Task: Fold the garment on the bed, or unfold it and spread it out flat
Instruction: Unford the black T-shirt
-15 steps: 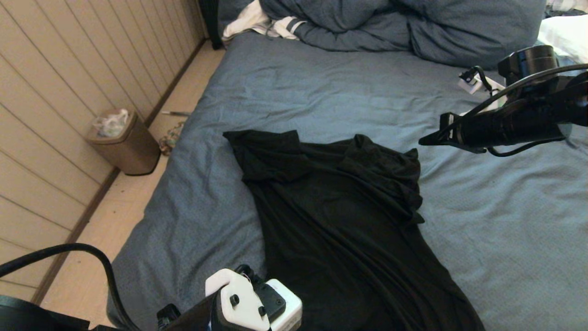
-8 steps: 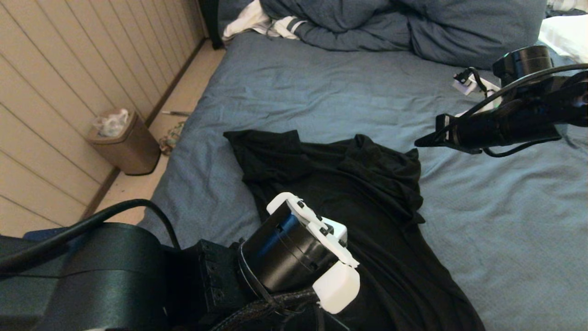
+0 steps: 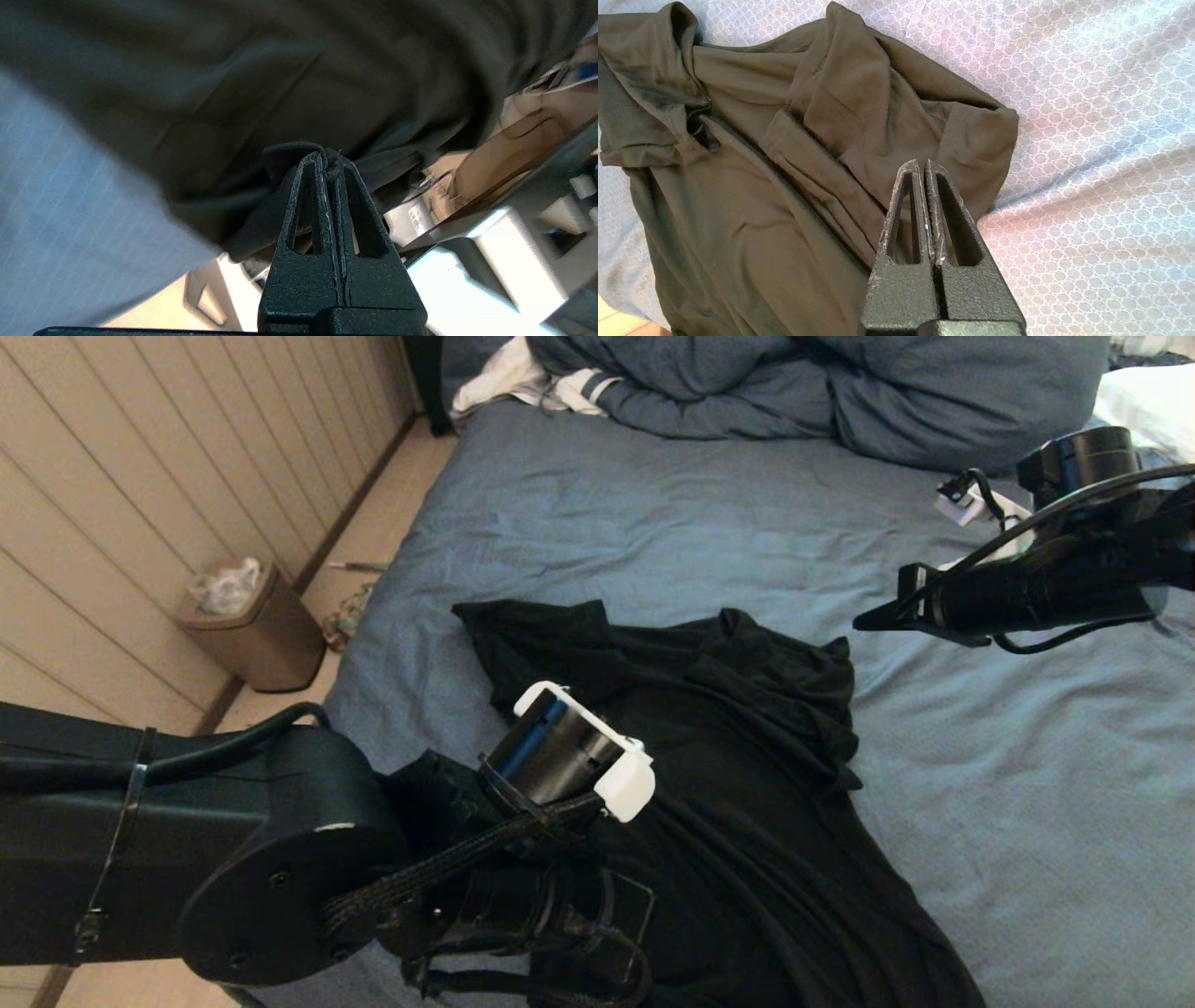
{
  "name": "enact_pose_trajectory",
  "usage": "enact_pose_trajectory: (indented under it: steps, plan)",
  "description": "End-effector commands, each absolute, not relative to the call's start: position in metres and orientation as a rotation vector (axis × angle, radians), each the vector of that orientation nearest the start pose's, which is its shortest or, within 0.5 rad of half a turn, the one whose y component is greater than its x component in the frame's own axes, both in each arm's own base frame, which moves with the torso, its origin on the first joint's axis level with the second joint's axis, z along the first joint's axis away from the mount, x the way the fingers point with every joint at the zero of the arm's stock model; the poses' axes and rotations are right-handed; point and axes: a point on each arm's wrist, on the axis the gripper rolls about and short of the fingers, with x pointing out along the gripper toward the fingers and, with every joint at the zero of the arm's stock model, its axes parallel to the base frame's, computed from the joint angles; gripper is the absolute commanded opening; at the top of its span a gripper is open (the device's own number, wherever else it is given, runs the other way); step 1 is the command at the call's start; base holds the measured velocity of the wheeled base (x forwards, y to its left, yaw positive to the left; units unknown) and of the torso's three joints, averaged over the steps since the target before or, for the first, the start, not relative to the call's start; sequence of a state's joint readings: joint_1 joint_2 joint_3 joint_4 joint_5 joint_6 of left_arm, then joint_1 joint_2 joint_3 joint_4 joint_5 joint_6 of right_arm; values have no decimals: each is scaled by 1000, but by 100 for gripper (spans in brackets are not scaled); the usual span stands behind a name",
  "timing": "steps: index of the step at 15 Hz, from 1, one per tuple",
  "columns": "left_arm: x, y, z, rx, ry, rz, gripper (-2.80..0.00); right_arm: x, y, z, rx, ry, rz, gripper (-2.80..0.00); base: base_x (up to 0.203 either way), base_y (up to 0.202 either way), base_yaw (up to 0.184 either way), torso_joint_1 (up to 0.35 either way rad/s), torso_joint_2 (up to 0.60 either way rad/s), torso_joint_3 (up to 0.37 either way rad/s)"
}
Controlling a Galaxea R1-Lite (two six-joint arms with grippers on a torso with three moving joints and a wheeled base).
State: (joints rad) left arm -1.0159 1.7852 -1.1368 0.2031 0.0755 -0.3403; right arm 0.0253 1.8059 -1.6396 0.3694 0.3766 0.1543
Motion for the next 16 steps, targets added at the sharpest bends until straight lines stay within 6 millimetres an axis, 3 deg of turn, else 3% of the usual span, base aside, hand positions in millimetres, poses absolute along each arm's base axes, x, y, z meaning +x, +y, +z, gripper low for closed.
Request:
enact_pose_trajectory:
  steps: [1, 11, 16]
  plan:
    - [161, -251, 165, 191, 905, -726, -280, 341, 18, 286, 243, 563, 357, -280, 0, 0, 0, 0, 0, 0]
    - [116, -213, 77, 451, 1247, -758, -280, 342, 19, 283, 244, 572, 357, -280, 0, 0, 0, 0, 0, 0]
    - [99, -201, 57, 504, 1280, -770, -280, 343, 19, 281, 245, 577, 356, -280, 0, 0, 0, 0, 0, 0]
